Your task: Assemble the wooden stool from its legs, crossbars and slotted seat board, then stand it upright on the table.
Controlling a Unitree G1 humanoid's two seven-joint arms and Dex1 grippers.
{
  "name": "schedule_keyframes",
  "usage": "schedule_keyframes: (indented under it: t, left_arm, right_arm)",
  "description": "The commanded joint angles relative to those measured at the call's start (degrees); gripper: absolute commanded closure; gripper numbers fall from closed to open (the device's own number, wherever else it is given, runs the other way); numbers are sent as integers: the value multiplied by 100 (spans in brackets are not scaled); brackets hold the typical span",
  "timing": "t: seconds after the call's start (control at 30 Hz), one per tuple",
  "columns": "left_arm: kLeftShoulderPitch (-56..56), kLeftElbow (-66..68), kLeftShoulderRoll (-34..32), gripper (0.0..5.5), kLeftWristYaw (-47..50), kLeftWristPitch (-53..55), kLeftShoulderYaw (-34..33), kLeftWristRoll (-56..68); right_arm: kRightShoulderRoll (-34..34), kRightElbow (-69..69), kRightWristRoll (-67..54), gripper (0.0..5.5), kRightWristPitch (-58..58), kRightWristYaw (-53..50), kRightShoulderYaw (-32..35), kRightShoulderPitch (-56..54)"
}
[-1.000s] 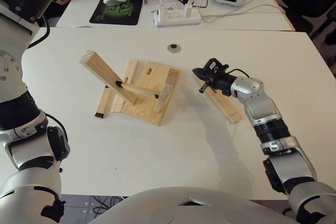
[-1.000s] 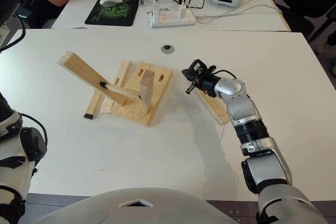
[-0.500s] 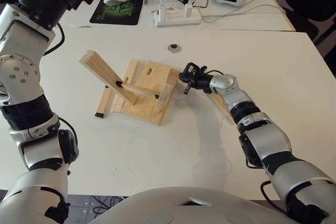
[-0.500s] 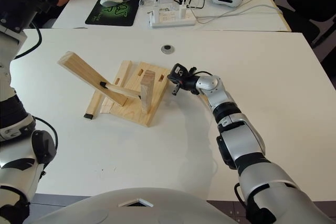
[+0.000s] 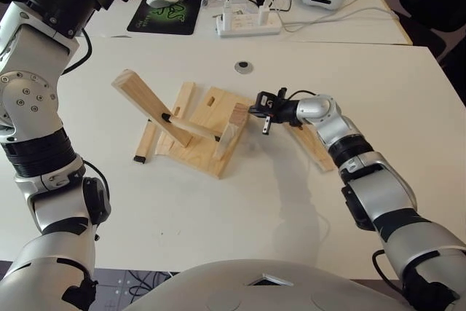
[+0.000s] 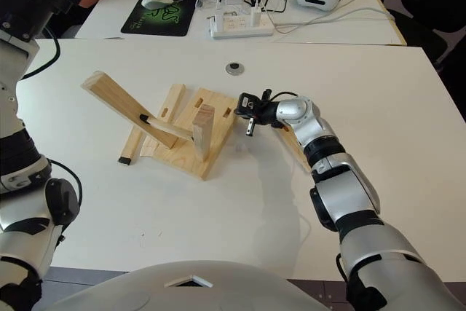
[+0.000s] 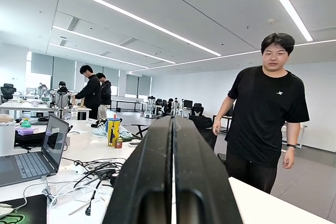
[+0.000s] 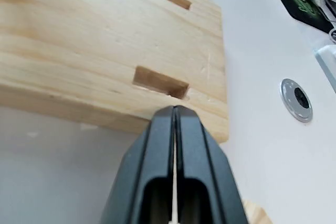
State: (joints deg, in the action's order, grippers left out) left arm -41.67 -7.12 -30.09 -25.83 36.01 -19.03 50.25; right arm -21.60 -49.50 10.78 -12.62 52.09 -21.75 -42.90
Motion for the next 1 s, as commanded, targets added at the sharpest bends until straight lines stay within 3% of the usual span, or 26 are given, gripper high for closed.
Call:
schedule_keyframes:
  t: [0.03,0.23,0.33,0.47,0.67,0.77,1.0]
  left_arm:
    - [41,-124,-177,549,52,53,-107,-78]
    - [240,-294,-357,549,80,178,-272,3]
    - [296,-356,-405,549,117,248,-360,68]
    - [287,-314,-414,549,92,277,-294,28]
    - [172,-216,-376,549,23,341,-187,20]
    - [79,-179,-340,549,-11,384,-89,17]
    - [234,-318,-414,549,75,482,-232,70]
  right_arm:
    - [-1169,1579,264,550,1016,1387,-538,1673]
    - [-2974,4028,-63,550,1878,2149,-329,3356]
    - [-3512,5368,-1014,550,2577,2552,-231,4113]
    - [-2976,6386,-2095,550,3531,2327,-420,4153]
    - [-1266,5934,-1912,550,3961,1050,-927,3466]
    - [-637,5685,-1793,550,3900,297,-798,3295]
    - [-1102,5841,-1983,550,3886,475,-411,3241]
